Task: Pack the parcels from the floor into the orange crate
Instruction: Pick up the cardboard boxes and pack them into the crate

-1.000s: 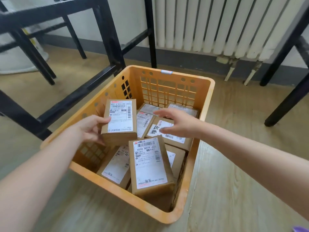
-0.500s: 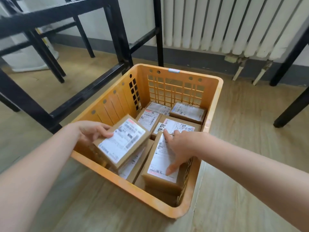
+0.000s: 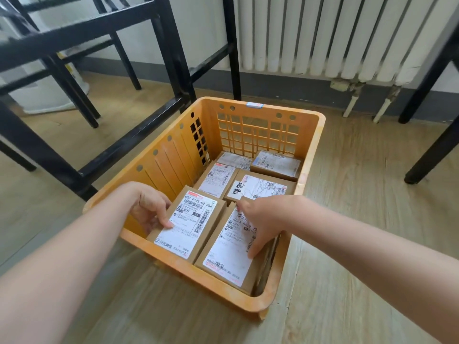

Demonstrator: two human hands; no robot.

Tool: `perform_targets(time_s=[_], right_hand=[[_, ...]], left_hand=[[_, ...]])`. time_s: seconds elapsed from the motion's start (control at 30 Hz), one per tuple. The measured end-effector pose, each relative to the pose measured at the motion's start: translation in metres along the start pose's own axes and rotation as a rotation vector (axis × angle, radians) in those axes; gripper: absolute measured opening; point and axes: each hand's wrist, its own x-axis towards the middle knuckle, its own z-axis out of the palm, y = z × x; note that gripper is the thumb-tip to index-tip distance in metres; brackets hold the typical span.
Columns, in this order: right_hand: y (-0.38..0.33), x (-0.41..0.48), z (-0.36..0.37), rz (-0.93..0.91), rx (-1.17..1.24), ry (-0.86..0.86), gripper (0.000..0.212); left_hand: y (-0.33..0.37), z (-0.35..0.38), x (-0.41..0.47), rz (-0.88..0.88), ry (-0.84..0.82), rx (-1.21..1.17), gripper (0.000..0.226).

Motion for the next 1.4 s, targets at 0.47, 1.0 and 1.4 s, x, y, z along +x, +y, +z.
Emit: perform_targets(time_s=[0.47, 1.0, 1.4], right_hand=[[-0.009, -0.016, 0.008, -0.070, -0.117, 0.336, 0.095], [0.158, -0.158, 0.037, 0.108, 0.067, 0.913, 0.047], [0.302, -0.366, 0.171, 0.484, 0.329, 0.979, 0.019]], left_hand=[[0.001, 0.009, 0.018, -0.090, 0.346, -0.124, 0.084], [0.241, 0.208, -0.012, 1.146, 1.203, 0.654, 0.010], [0.402, 0.466, 0.000, 1.430, 0.931, 0.954, 0.018]])
